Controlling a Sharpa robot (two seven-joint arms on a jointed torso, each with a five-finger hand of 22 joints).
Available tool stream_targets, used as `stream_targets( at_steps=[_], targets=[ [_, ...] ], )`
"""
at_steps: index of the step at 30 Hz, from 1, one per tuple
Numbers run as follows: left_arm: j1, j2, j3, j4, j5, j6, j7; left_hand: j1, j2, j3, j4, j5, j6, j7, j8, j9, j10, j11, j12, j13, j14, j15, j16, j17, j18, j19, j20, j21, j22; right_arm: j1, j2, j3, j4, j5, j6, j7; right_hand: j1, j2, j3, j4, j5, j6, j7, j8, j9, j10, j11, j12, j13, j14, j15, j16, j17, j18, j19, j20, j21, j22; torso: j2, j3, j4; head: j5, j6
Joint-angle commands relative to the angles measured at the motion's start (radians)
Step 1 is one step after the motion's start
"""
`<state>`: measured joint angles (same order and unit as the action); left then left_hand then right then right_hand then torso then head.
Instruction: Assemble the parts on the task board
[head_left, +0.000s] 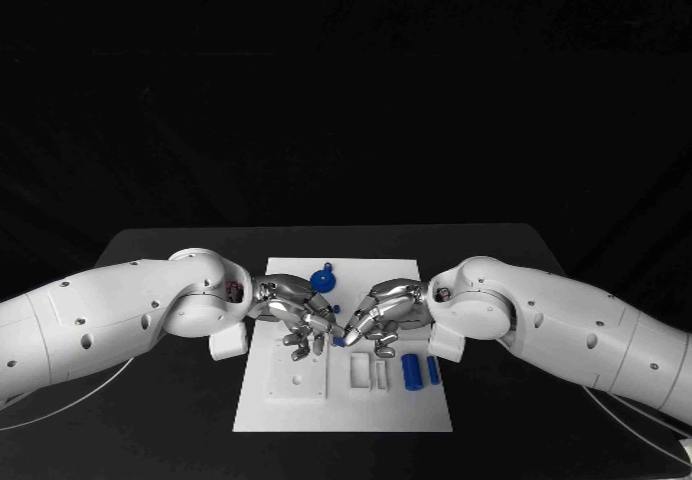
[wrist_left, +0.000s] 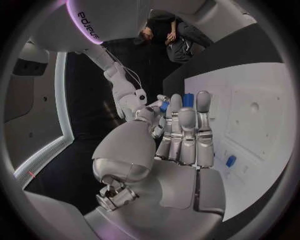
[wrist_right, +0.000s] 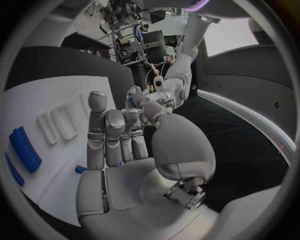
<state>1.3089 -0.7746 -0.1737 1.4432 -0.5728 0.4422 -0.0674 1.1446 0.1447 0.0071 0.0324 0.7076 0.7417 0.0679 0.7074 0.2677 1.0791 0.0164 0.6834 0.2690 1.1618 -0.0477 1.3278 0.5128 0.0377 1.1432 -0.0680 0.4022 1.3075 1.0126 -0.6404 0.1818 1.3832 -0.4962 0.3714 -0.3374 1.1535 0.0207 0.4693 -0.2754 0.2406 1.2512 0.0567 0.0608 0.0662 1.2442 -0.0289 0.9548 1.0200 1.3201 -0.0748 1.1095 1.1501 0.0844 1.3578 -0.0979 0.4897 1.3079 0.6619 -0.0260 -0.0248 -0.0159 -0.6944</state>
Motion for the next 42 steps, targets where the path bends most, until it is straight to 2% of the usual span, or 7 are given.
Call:
stream_targets(
  at_steps=[1,15,21,23,26,31,42],
  targets=[
    [-0.001,0.006,0.001,0.007,0.022,0.012,0.005,0.001,-0.011,-0.011,0.004,-0.005,0.001,0.009,-0.011,-0.005,-0.011,0.0,0.006,0.002,-0.003,0.004,0.007,-0.001,0.01,0.005,0.006,-0.008,0.014,0.0,0.004,0.001,0.006,0.017,-0.01,0.035,-0.003,0.006,0.002,0.002,0.006,0.008,0.001,0.003,0.001,0.005,-0.002,0.004,0.002,0.007,-0.001,0.005,0.001,-0.006,-0.006,0.001,0.007,0.032,0.0,0.0,0.0002,0.0,0.0],
    [-0.001,0.006,0.001,0.006,-0.003,0.017,-0.009,0.008,-0.024,-0.032,0.002,-0.022,0.004,0.011,-0.024,-0.009,-0.015,0.002,0.007,0.001,-0.006,0.005,0.007,-0.002,0.01,0.008,0.006,-0.013,0.015,0.0,0.001,0.001,0.008,0.037,-0.023,0.039,-0.004,0.005,0.002,0.002,0.012,0.009,0.001,0.003,0.001,0.006,-0.002,0.006,0.003,0.007,-0.002,0.006,0.002,-0.006,-0.006,0.001,0.01,0.032,0.0,-0.0002,0.0001,-0.001,0.0],
    [-0.001,0.006,0.0,0.007,-0.01,0.016,-0.012,0.006,-0.038,-0.073,-0.003,-0.085,0.011,0.013,-0.038,-0.018,-0.017,0.003,0.011,0.004,-0.006,0.006,0.007,-0.003,0.011,0.01,0.007,-0.017,0.015,0.0,0.001,0.001,0.006,0.051,-0.027,0.039,-0.004,0.005,0.002,0.002,0.012,0.009,0.001,0.003,0.001,0.006,-0.002,0.006,0.003,0.007,-0.002,0.006,0.002,-0.006,-0.006,0.001,0.01,0.032,0.0,-0.0003,-0.0002,-0.002,-0.001],
    [-0.001,0.006,0.0,0.007,-0.012,0.015,-0.013,-0.006,-0.051,-0.1,0.004,-0.138,0.01,0.017,-0.045,-0.023,-0.019,0.005,0.015,0.005,-0.007,0.008,0.007,-0.003,0.011,0.011,0.009,-0.018,0.015,0.0,0.001,0.001,0.006,0.054,-0.028,0.039,-0.004,0.005,0.002,0.002,0.012,0.009,0.001,0.003,0.001,0.006,-0.002,0.006,0.003,0.007,-0.002,0.006,0.002,-0.006,-0.006,0.001,0.01,0.032,0.0,-0.0004,-0.0003,-0.002,-0.001],
    [-0.001,0.006,0.0,0.007,-0.014,0.012,-0.014,-0.005,-0.052,-0.155,0.028,-0.201,0.025,0.024,-0.086,-0.086,-0.024,0.01,0.023,0.009,-0.007,0.012,0.008,-0.004,0.014,0.013,0.012,-0.023,0.015,0.0,0.001,0.001,0.006,0.057,-0.029,0.038,-0.004,0.004,0.002,0.002,0.015,0.01,0.0,0.003,0.001,0.007,-0.002,0.007,0.005,0.009,-0.002,0.008,0.003,-0.006,-0.005,0.001,0.014,0.033,0.0,-0.0005,-0.0002,-0.002,-0.001],
    [-0.001,0.005,0.0,0.008,-0.015,0.011,-0.016,0.0,-0.053,-0.191,0.044,-0.226,0.02,0.027,-0.072,-0.105,-0.026,0.013,0.028,0.011,-0.008,0.013,0.009,-0.005,0.016,0.015,0.014,-0.027,0.015,0.0,0.001,0.001,0.005,0.059,-0.03,0.038,-0.004,0.004,0.002,0.002,0.015,0.01,0.0,0.003,0.001,0.007,-0.002,0.007,0.005,0.009,-0.002,0.008,0.003,-0.006,-0.005,0.001,0.014,0.033,0.0,-0.0004,0.0003,-0.003,-0.001],
    [-0.001,0.003,0.0,0.008,-0.022,0.011,-0.02,0.01,-0.049,-0.205,0.051,-0.232,0.004,0.033,-0.074,-0.127,-0.032,0.016,0.031,0.011,-0.01,0.016,0.01,-0.006,0.018,0.017,0.016,-0.029,0.016,0.0,0.0,0.001,0.006,0.062,-0.03,0.039,-0.004,0.004,0.002,0.002,0.015,0.01,0.0,0.003,0.001,0.007,-0.002,0.007,0.005,0.009,-0.002,0.008,0.003,-0.006,-0.005,0.001,0.014,0.033,0.0,-0.0004,0.0001,-0.002,0.0]
  ],
)
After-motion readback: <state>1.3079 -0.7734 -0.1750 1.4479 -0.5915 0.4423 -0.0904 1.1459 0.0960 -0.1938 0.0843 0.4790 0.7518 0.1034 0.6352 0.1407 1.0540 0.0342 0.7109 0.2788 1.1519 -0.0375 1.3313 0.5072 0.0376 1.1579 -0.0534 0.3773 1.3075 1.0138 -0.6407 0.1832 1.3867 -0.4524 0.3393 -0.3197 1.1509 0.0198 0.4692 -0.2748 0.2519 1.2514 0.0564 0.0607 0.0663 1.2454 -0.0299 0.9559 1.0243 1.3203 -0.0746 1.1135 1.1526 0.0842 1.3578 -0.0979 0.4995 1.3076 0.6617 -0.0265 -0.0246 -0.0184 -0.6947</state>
